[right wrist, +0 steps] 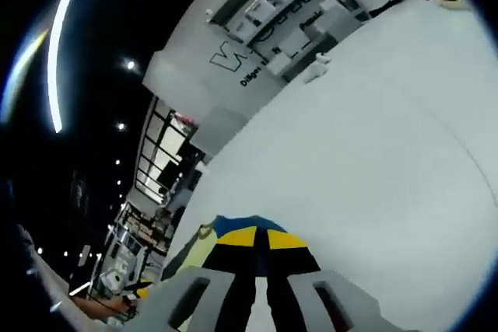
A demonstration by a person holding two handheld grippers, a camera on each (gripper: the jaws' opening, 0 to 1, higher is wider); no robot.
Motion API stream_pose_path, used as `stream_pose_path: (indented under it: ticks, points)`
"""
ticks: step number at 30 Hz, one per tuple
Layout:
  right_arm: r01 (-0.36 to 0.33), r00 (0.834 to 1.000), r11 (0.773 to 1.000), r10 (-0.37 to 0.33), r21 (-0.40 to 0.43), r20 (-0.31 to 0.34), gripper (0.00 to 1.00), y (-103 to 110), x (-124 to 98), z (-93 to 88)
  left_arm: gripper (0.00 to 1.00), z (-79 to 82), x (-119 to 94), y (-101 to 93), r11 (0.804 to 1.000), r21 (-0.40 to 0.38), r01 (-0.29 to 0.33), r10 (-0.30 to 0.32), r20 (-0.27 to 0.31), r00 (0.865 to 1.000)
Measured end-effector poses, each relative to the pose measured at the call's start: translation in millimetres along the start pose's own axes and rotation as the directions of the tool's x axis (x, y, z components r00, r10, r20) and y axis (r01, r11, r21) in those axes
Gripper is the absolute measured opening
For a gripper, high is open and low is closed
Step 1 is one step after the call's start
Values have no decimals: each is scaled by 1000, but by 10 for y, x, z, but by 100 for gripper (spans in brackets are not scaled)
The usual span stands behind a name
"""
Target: Fold the garment on the visible template until the final outline fits inside the template.
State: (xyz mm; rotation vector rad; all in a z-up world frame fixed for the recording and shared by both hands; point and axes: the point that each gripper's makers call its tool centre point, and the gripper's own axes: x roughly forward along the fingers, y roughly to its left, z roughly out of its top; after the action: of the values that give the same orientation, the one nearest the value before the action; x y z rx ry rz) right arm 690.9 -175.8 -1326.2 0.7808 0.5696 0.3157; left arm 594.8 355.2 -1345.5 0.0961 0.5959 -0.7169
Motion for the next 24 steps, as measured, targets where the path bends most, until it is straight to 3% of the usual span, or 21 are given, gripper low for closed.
stream_pose_path:
  ticks: [3,6,7,9,13,15,17,21,24]
  points:
    - [77,997,997,-78,23,14,0,-117,43,16,31,-8,3,8,1000,2,-1,1,-5,1000]
    - [150,988,984,-152,101,11,0,-259,78,-7,31,-10,18,4,1000,2,-1,1,-9,1000]
    - [182,983,977,-184,114,9,0,-407,84,45,31,-12,24,2,1000,2,-1,1,-10,1000]
    - [182,983,976,-184,119,8,0,-464,109,61,31,-12,37,-5,1000,3,0,0,-14,1000]
    - [284,959,953,-283,107,-22,0,-719,83,11,31,-17,55,-19,1000,9,4,-3,-19,1000]
    - [357,934,922,-353,154,-53,0,-894,31,-53,31,-13,60,-24,1000,9,4,-4,-20,1000]
    - [353,936,923,-348,151,-57,0,-927,46,-70,31,-16,67,-32,1000,10,5,-5,-21,1000]
    - [379,925,922,-376,73,-58,0,-986,99,-68,31,-27,66,-42,1000,14,6,-5,-26,1000]
    - [402,915,913,-398,62,-67,0,-1021,131,-81,31,-43,56,-45,1000,15,4,-4,-32,999]
